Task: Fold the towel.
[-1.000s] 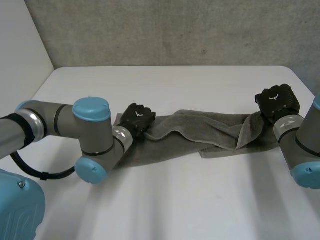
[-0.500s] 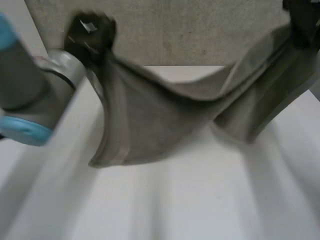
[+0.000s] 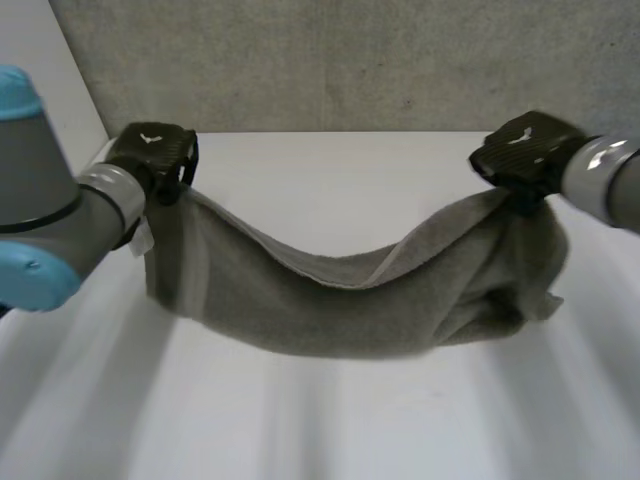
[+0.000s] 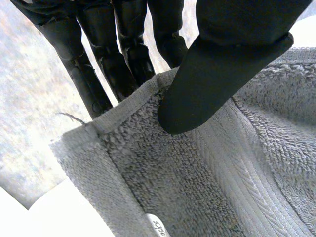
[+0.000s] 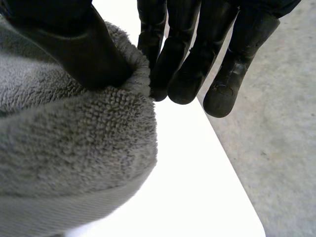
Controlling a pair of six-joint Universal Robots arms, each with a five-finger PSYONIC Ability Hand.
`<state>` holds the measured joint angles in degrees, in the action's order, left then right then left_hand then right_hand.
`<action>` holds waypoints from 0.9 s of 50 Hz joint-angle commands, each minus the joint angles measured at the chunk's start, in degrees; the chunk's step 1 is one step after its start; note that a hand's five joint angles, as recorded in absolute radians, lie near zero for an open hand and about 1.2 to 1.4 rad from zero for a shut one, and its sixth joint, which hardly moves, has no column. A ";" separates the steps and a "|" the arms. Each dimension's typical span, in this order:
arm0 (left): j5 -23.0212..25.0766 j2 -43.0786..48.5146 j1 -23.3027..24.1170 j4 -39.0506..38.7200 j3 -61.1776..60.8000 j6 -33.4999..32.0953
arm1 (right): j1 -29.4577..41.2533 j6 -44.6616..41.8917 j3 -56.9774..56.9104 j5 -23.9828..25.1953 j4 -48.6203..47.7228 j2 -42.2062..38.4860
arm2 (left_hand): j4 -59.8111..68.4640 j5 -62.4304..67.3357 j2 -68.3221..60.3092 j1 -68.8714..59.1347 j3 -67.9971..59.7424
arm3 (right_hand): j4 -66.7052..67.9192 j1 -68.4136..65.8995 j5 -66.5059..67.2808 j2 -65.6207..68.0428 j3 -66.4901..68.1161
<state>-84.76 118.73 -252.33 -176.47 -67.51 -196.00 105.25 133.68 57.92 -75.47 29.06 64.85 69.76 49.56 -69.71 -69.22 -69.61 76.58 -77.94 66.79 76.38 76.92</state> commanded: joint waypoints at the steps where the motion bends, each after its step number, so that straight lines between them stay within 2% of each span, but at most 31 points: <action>1: -0.14 9.49 -0.79 -2.03 17.45 -2.55 | 4.43 -0.44 -8.77 -6.25 -17.84 -10.08 | 10.24 20.44 -10.29 -10.78 -10.39 | 3.42 -2.06 3.21 3.62 3.08; 3: -0.32 9.59 -0.36 -9.64 25.55 -1.15 | 5.84 0.17 -11.07 -9.07 -34.51 -9.66 | 10.24 20.44 -10.29 -10.78 -10.39 | 3.42 -2.06 3.21 3.62 3.08; 4: -0.32 9.59 -0.35 -9.69 25.58 -1.14 | 5.84 0.18 -11.08 -9.08 -34.60 -9.65 | 10.24 20.44 -10.29 -10.78 -10.39 | 3.42 -2.06 3.21 3.62 3.08; 5: -0.40 9.24 -0.09 -15.43 27.33 0.42 | 6.10 0.96 -10.12 -9.69 -44.35 -8.26 | 10.24 20.44 -10.29 -10.78 -10.39 | 3.42 -2.06 3.21 3.62 3.08; 6: -0.41 9.24 -0.09 -15.49 27.34 0.44 | 6.11 0.97 -10.11 -9.70 -44.44 -8.25 | 10.24 20.44 -10.29 -10.78 -10.39 | 3.42 -2.06 3.21 3.62 3.08; 8: -0.84 4.88 0.35 -28.17 26.30 5.68 | 6.02 2.10 -4.60 -10.05 -62.82 -1.87 | 10.24 20.44 -10.29 -10.78 -10.39 | 3.42 -2.06 3.21 3.62 3.08; 9: -0.84 4.85 0.35 -28.23 26.29 5.71 | 6.02 2.11 -4.57 -10.05 -62.90 -1.83 | 10.24 20.44 -10.29 -10.78 -10.39 | 3.42 -2.06 3.21 3.62 3.08; 10: -0.84 1.19 -0.35 -33.10 24.29 8.84 | 6.11 2.63 -1.27 -10.22 -68.56 2.43 | 10.24 20.44 -10.29 -10.78 -10.39 | 3.42 -2.06 3.21 3.62 3.08; 11: -0.67 -1.98 -0.62 -35.33 21.48 11.31 | 6.11 3.07 1.03 -10.05 -69.57 5.43 | 10.24 20.44 -10.29 -10.78 -10.39 | 3.42 -2.06 3.21 3.62 3.08; 14: -0.23 -4.64 -1.93 -35.61 17.52 14.84 | 6.02 3.95 2.54 -9.87 -65.39 5.82 | 10.24 20.44 -10.29 -10.78 -10.39 | 3.42 -2.06 3.21 3.62 3.08; 17: -0.23 -4.65 -2.73 -35.35 15.65 15.64 | 5.93 4.40 2.81 -9.87 -60.70 5.02 | 10.24 20.44 -10.29 -10.78 -10.39 | 3.42 -2.06 3.21 3.62 3.08; 19: 0.12 -4.56 -3.25 -34.74 10.24 15.47 | 5.84 4.57 2.90 -9.61 -50.13 3.19 | 10.24 20.44 -10.29 -10.78 -10.39 | 3.42 -2.06 3.21 3.62 3.08; 20: 0.12 -4.56 -3.25 -34.74 10.20 15.47 | 5.84 4.57 2.90 -9.61 -50.07 3.18 | 10.24 20.44 -10.29 -10.78 -10.39 | 3.42 -2.06 3.21 3.62 3.08; 22: 0.64 -4.56 -3.61 -35.17 3.74 15.38 | 6.02 4.40 3.51 -9.61 -40.27 1.17 | 10.24 20.44 -10.29 -10.78 -10.39 | 3.42 -2.06 3.21 3.62 3.08; 23: 0.65 -4.56 -3.61 -35.18 3.70 15.38 | 6.02 4.40 3.51 -9.61 -40.23 1.16 | 10.24 20.44 -10.29 -10.78 -10.39 | 3.42 -2.06 3.21 3.62 3.08; 25: 1.44 -4.47 -3.78 -35.18 0.27 15.29 | 5.58 4.48 6.13 -9.17 -33.23 -0.68 | 10.24 20.44 -10.29 -10.78 -10.39 | 3.42 -2.06 3.21 3.62 3.08; 31: 6.63 -3.50 -4.66 -35.00 -13.26 13.53 | 5.67 4.75 12.74 -8.73 -30.56 -2.36 | 10.24 20.44 -10.29 -10.78 -10.39 | 3.42 -2.06 3.21 3.62 3.08; 33: 8.55 -3.15 -5.10 -35.17 -19.65 8.99 | 6.10 5.10 15.98 -8.55 -30.99 -4.72 | 10.24 20.44 -10.29 -10.78 -10.39 | 3.42 -2.06 3.21 3.62 3.08; 34: 8.56 -3.15 -5.10 -35.18 -19.68 8.96 | 6.11 5.10 15.99 -8.55 -31.00 -4.73 | 10.24 20.44 -10.29 -10.78 -10.39 | 3.42 -2.06 3.21 3.62 3.08; 38: 9.96 -2.71 -6.15 -35.26 -29.15 -2.35 | 6.46 7.38 19.24 -8.64 -31.79 -10.43 | 10.24 20.44 -10.29 -10.78 -10.39 | 3.42 -2.06 3.21 3.62 3.08; 45: 9.88 -2.71 -6.59 -35.26 -31.81 -6.06 | 6.90 9.93 21.52 -8.55 -33.19 -10.98 | 10.24 20.44 -10.29 -10.78 -10.39 | 3.42 -2.06 3.21 3.62 3.08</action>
<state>-74.62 116.03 -258.68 -211.72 -97.94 -199.66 111.94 141.76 78.02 -84.03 -2.83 54.13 69.78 49.61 -69.73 -69.23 -69.66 76.58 -77.94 66.80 76.38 76.92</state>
